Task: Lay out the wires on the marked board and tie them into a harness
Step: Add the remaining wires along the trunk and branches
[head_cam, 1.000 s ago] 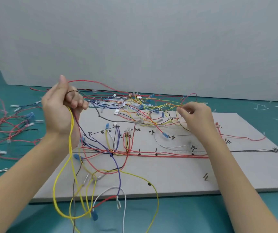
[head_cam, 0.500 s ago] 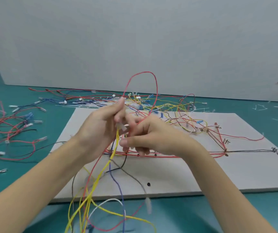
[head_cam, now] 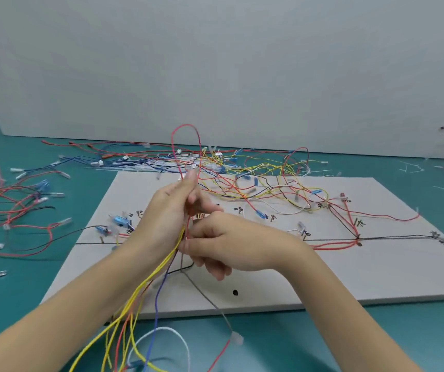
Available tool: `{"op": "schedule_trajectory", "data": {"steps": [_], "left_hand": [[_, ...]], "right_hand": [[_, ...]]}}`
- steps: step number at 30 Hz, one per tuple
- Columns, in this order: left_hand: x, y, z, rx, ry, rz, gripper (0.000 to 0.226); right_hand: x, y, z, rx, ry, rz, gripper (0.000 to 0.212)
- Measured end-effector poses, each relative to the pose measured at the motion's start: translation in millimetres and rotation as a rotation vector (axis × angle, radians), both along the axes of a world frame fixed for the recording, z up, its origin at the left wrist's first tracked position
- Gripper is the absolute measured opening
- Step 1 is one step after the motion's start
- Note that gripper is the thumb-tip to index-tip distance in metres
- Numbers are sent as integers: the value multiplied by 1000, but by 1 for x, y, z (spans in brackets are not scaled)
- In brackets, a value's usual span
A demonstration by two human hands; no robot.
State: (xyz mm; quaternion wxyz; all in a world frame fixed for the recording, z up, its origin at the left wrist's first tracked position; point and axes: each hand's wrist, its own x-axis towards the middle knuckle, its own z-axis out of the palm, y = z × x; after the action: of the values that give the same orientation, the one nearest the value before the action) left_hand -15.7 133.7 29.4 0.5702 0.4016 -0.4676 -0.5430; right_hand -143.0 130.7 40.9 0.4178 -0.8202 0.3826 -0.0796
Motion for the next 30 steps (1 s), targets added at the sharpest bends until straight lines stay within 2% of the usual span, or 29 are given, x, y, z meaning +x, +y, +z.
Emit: {"op": "schedule_trajectory", "data": {"steps": [5, 6, 8, 9, 10, 12, 13, 18, 20, 22, 24, 30], "left_hand": [[9, -5, 3, 61, 110, 33, 46], [12, -6, 3, 64, 117, 32, 45], [19, -7, 3, 72, 133, 31, 44], [21, -8, 2, 78, 137, 32, 44], [22, -9, 2, 85, 141, 33, 44], [22, -9, 0, 89, 147, 28, 45], [22, -9, 0, 85, 146, 24, 45], [27, -12, -4, 85, 144, 27, 44], [30, -14, -5, 92, 154, 39, 44], [31, -15, -6, 95, 161, 47, 43], [32, -15, -7, 97, 161, 50, 43], [32, -16, -10, 103, 165, 68, 43]], "right_hand": [[-28, -11, 19, 226, 144, 56, 35], [-37, -19, 23, 198, 142, -15, 34], [-53, -39, 24, -14, 137, -280, 31], [-57, -49, 21, -143, 202, -419, 36], [-57, -57, 16, -229, 315, -523, 50], [-56, -71, 4, -206, 530, -600, 80], [-55, -75, -1, -155, 584, -602, 85], [-53, -95, -7, -127, 714, -498, 70], [-55, -97, -8, -120, 732, -455, 74], [-63, -98, -8, -109, 696, -446, 77], [-71, -101, -10, -85, 623, -482, 64], [-78, -116, -26, -237, 523, -541, 35]]}}
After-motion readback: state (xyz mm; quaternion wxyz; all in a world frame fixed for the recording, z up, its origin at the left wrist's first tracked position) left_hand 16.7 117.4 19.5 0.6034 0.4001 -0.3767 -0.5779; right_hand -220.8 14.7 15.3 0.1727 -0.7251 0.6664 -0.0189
